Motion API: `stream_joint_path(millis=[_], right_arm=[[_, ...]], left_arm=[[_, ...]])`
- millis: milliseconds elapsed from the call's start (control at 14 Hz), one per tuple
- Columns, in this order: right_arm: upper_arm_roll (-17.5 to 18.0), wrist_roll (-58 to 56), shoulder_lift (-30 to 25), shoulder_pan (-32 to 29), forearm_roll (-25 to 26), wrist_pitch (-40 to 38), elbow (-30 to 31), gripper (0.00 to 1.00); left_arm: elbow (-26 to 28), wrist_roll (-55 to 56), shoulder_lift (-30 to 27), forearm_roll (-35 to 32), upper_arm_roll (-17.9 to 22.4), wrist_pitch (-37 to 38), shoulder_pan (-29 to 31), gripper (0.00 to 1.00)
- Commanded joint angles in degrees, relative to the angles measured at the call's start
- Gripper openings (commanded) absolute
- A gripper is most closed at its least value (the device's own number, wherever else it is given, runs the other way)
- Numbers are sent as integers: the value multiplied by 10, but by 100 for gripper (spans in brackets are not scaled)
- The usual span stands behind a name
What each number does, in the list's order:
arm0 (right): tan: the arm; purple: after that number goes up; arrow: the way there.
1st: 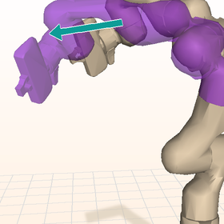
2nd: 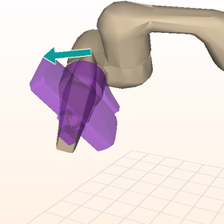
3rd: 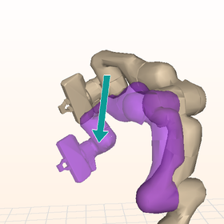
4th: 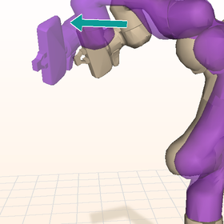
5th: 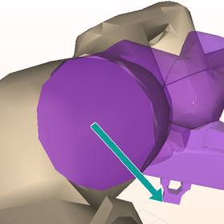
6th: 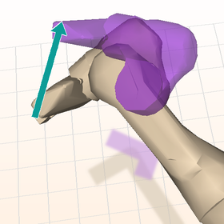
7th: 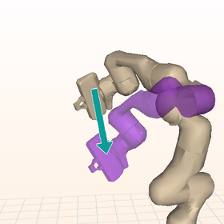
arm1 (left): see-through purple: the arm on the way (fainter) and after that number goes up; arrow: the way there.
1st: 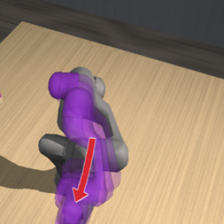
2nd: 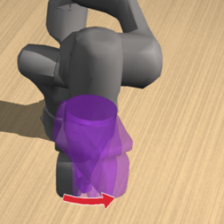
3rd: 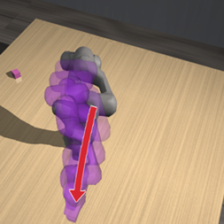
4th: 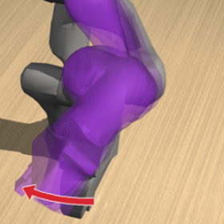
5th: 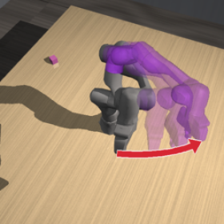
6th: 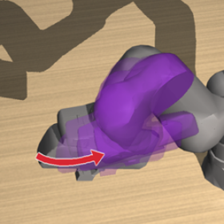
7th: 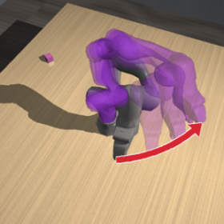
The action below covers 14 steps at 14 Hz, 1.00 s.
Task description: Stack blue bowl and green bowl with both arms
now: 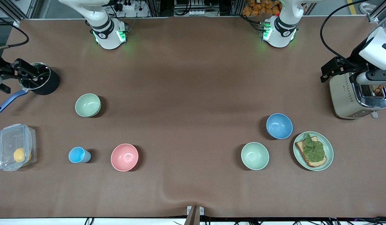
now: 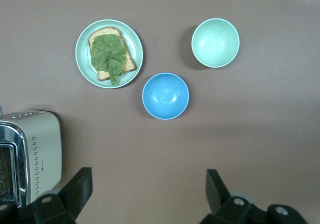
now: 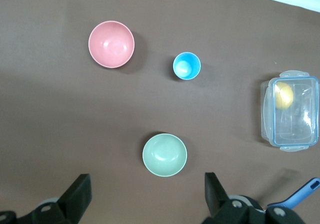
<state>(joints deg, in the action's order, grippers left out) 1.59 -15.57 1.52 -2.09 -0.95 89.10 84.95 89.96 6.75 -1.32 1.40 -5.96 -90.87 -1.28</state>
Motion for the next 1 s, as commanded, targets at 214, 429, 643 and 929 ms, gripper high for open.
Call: stream_joint_path(millis=[214,429,643,929], right_arm=[[0,5,-14,-7,-1,-1,5,100],[0,5,-13,-7,-1,-2,5,100],[0,5,-13,-7,-1,-2,5,100],[1,35,-13,-6,-2,-6,5,100]], left_arm=[[-1,-1,-4,3,-3,-4,3,100],[-1,2,-4,4,-3,-4,2,100],[-1,3,-4,6,-3,-4,4,100],[0,32,0,4,-3,-4,5,100]])
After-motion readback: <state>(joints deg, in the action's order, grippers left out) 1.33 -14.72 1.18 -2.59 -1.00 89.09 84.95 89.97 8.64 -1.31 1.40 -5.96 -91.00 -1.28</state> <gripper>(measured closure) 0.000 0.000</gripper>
